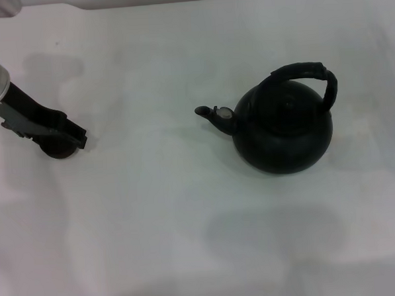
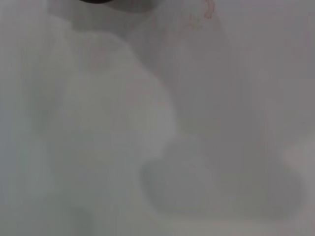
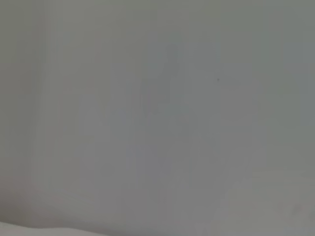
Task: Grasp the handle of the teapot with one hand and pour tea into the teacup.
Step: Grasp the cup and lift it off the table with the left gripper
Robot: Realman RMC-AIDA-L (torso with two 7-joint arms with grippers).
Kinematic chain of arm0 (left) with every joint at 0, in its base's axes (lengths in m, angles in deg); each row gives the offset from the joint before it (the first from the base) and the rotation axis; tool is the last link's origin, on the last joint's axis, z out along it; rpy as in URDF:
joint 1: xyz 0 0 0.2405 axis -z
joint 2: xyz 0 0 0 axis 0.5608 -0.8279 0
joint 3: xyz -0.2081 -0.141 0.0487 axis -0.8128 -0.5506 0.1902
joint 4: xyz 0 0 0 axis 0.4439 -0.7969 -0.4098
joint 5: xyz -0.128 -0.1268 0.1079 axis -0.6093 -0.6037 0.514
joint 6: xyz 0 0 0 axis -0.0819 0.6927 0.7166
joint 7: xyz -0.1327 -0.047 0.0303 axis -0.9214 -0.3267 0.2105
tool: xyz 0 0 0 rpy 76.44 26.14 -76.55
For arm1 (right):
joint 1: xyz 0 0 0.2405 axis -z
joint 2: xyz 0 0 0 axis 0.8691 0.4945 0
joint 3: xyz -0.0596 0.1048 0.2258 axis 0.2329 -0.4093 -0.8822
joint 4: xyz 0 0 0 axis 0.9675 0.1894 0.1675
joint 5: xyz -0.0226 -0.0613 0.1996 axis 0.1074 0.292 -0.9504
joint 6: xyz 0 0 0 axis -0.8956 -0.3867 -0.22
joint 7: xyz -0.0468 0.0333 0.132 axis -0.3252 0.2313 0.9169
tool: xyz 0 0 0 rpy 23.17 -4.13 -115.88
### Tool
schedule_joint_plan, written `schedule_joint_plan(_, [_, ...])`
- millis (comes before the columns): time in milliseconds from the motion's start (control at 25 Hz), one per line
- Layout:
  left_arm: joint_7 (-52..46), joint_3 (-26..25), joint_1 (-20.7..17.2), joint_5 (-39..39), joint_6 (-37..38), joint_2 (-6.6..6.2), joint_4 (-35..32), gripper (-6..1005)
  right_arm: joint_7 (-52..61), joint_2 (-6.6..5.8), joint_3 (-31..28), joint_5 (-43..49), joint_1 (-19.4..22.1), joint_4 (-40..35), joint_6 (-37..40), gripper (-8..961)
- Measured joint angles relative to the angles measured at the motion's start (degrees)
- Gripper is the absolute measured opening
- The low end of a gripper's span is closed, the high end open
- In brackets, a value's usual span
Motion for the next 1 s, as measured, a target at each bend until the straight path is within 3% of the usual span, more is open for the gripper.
schedule_joint_plan(560, [-0.9,0.0,-0.3,0.5,0.7,0.09,0.4,874,0.0,0.09,0.0,0.1,0.0,0.4,0.3,814])
schedule_joint_plan(880, [-1.0,0.0,-0.1,0.6,0.7,0.03,0.3,704,0.0,0.09,0.0,0.0,0.1,0.6,0.6,814])
schedule_joint_plan(1000, [-0.8,0.0,0.0,0.6,0.7,0.01,0.1,703,0.0,0.09,0.0,0.0,0.1,0.6,0.6,814])
